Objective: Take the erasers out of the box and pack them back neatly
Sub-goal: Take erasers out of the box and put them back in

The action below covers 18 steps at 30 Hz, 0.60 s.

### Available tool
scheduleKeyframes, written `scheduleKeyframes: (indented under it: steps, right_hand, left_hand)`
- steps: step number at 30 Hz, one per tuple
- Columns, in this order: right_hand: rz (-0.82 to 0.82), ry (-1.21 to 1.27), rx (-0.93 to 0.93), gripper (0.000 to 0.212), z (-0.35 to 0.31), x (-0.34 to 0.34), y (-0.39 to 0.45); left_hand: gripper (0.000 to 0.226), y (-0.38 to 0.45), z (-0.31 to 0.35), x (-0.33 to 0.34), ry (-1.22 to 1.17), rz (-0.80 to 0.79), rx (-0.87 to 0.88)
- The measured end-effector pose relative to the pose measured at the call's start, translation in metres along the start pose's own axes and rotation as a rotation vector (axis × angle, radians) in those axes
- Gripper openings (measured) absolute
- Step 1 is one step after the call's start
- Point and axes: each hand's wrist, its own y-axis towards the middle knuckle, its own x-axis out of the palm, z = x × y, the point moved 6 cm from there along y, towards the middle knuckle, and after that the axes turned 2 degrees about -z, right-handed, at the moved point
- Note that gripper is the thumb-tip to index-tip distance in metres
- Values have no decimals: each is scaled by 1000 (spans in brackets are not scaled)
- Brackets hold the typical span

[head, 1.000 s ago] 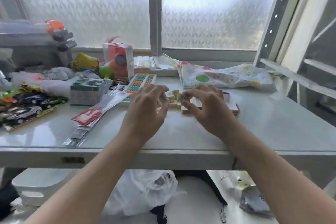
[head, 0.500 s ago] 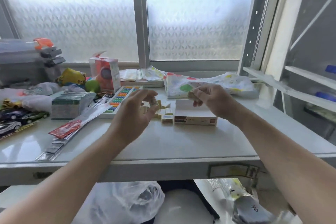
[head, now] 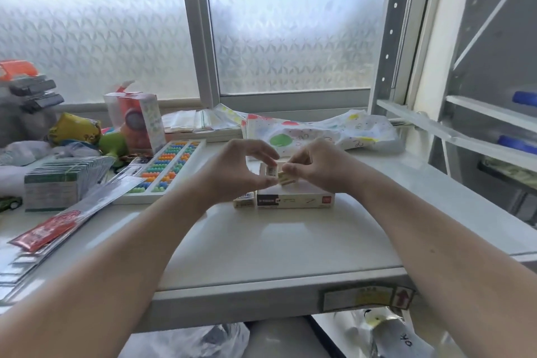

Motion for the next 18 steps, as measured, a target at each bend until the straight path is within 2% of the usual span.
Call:
scheduleKeyframes:
  steps: [9,14,18]
  right_hand:
    - [22,-156,-3,27,-7,1,-2]
    - [114,27,-20,24,0,-7,-3]
    - [179,47,-66,19,0,-13,-9]
  left_hand:
    - [30,0,0,3,108,-107,-93]
    - [23,3,1,2,60,-158,-58]
    - [7,0,-19,-46,-3,132,-56]
